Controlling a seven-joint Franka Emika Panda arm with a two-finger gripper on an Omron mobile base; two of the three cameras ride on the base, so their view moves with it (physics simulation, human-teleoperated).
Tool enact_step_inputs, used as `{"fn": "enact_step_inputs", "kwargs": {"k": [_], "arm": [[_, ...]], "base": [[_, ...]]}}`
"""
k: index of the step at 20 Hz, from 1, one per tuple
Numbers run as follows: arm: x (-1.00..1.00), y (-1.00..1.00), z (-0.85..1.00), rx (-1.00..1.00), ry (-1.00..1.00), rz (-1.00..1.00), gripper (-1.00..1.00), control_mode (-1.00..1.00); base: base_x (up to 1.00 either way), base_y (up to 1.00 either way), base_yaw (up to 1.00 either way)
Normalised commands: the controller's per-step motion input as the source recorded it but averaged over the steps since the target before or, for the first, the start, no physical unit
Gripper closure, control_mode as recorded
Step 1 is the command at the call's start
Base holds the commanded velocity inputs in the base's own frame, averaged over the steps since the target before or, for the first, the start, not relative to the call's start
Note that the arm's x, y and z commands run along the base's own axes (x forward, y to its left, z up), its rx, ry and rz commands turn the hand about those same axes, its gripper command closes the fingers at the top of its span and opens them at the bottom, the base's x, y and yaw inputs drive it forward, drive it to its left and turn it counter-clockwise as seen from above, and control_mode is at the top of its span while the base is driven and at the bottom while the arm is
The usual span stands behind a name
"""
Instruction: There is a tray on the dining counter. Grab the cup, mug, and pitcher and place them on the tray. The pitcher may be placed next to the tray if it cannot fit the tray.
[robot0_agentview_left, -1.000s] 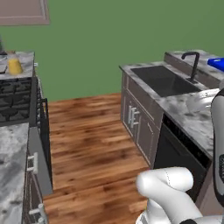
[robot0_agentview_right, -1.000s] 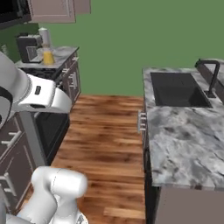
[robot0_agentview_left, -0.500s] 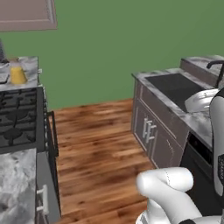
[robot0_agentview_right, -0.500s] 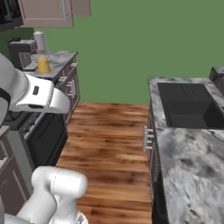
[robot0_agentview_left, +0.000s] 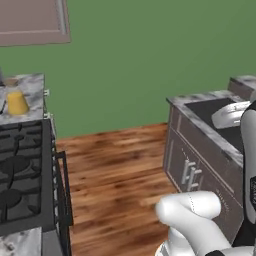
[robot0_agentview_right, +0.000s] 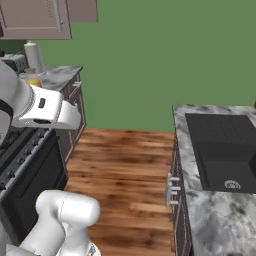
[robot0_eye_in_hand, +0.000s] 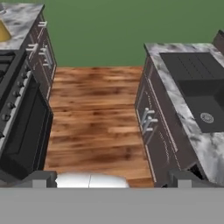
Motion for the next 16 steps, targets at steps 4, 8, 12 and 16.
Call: {"fn": "enact_step_inputs", "kwargs": {"k": [4, 8, 12, 16], "arm": [[0.0, 0.0, 0.0, 0.0, 0.0, 0.0, -1.0, 1.0], [0.0, 0.0, 0.0, 0.0, 0.0, 0.0, -1.0, 1.0], [0.0, 0.0, 0.0, 0.0, 0.0, 0.0, -1.0, 1.0], [0.0, 0.0, 0.0, 0.0, 0.0, 0.0, -1.0, 1.0]], "base": [[0.95, 0.47, 0.06], [0.99, 0.36, 0.06], [0.92, 0.07, 0.04], [0.86, -0.01, 0.06]]}}
